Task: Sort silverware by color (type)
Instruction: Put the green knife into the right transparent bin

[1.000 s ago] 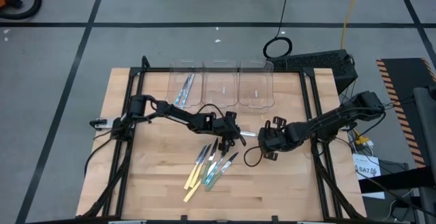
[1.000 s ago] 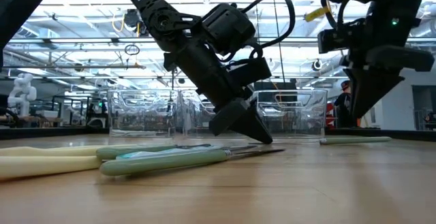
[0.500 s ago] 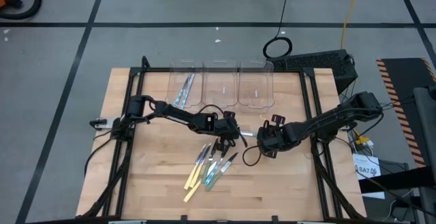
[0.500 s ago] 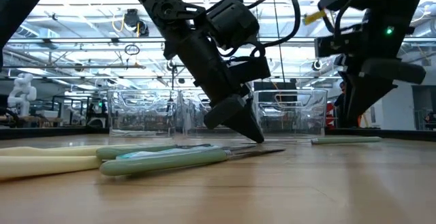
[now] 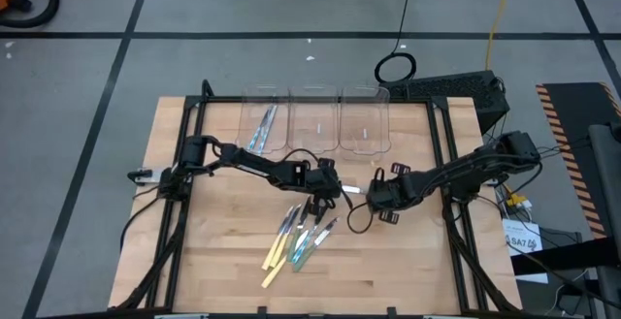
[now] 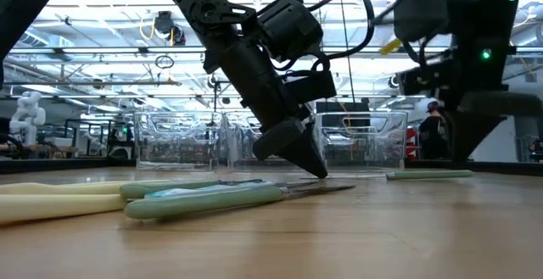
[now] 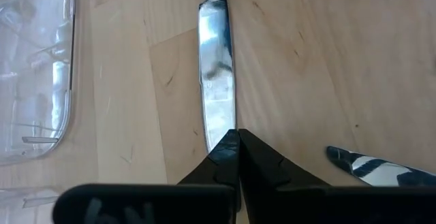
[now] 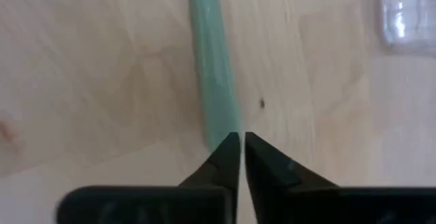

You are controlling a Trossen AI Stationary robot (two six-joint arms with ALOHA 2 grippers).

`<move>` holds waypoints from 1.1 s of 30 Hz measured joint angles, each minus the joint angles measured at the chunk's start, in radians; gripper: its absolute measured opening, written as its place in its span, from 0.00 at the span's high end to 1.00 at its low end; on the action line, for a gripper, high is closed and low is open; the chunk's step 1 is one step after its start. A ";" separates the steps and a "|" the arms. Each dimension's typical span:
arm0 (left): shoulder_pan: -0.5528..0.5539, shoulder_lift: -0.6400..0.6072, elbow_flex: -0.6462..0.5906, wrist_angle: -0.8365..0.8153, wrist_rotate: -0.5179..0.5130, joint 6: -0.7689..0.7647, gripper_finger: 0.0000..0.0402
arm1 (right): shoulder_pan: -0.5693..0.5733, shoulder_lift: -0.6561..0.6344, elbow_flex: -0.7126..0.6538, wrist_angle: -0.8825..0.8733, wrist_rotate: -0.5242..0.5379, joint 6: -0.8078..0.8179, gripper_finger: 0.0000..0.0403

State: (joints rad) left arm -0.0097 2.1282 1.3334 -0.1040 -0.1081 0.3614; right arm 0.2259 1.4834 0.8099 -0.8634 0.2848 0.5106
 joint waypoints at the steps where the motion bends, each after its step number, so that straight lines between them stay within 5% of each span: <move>1: 0.000 0.000 0.000 0.000 0.000 0.000 0.97 | -0.002 0.000 -0.014 0.008 0.000 0.000 0.99; 11: -0.009 -0.002 0.001 0.002 -0.012 0.017 0.95 | -0.010 -0.004 -0.136 0.162 -0.014 0.006 0.99; 18: -0.047 -0.001 0.001 0.037 -0.084 0.072 0.78 | -0.010 -0.003 -0.139 0.165 -0.016 0.006 1.00; 24: -0.062 -0.001 0.001 0.047 -0.120 0.080 0.65 | -0.004 0.000 -0.081 0.097 -0.018 0.040 1.00; 33: -0.031 -0.001 0.001 0.024 -0.120 0.048 0.63 | 0.005 -0.001 0.009 0.077 0.018 0.000 0.94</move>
State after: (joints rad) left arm -0.0412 2.1269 1.3342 -0.0800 -0.2284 0.4091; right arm 0.2311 1.4822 0.8184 -0.7868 0.3024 0.5105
